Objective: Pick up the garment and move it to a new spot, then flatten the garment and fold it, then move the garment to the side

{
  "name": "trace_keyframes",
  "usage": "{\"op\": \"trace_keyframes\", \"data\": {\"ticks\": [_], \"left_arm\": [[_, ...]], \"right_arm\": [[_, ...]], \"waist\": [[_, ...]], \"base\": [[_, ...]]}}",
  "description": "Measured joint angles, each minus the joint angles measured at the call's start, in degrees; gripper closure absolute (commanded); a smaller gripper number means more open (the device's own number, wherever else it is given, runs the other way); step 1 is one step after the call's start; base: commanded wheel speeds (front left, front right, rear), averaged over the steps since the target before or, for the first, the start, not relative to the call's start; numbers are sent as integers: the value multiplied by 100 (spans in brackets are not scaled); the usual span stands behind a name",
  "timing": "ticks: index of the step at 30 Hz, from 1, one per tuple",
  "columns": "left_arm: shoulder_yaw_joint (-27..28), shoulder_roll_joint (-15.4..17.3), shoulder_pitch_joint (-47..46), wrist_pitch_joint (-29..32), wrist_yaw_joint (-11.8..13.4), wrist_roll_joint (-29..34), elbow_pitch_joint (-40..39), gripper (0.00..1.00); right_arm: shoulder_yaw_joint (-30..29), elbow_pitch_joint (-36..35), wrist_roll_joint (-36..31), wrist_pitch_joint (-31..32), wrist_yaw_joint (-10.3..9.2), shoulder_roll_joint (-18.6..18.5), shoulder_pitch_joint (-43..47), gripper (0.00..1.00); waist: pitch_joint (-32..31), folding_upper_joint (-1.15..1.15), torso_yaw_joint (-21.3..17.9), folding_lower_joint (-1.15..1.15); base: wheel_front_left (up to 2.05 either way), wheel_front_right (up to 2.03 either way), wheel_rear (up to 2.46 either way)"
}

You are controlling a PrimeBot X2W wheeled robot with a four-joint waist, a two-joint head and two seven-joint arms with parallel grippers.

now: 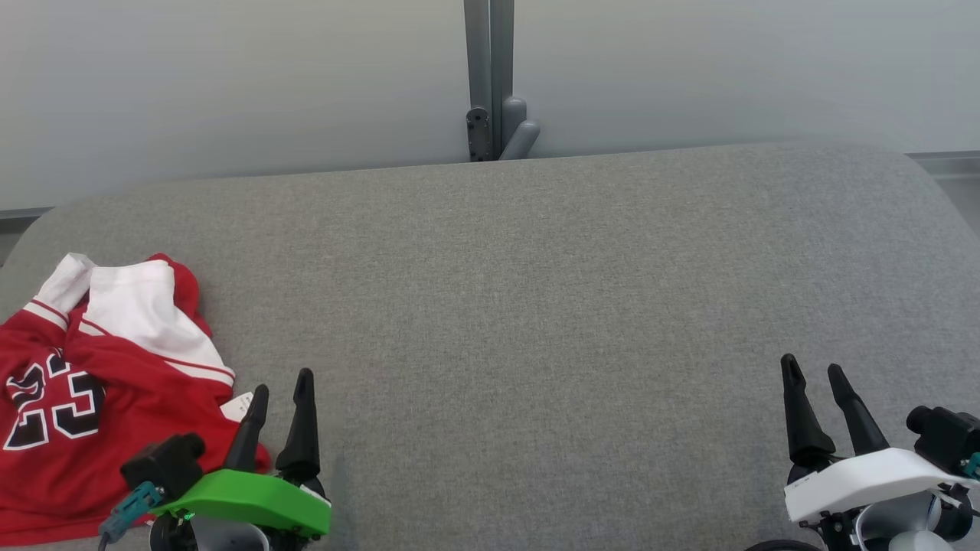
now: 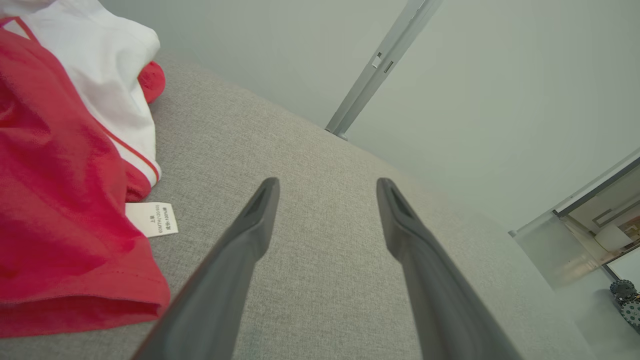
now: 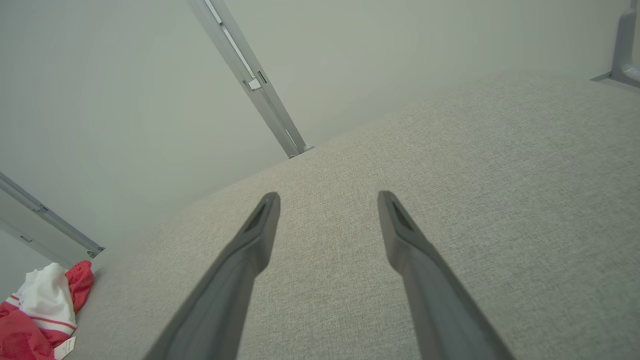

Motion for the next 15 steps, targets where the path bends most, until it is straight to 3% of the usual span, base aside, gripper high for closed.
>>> {"op": "trace_keyframes", "data": {"ticks": [15], "left_arm": [[-103,75,108,-244,-14,914,69,0]], "right_arm": [[113,24,-890,-253,1,-112,4,0]], "waist": [[-1,0,-43,0]], "base": [[0,0,0]]}}
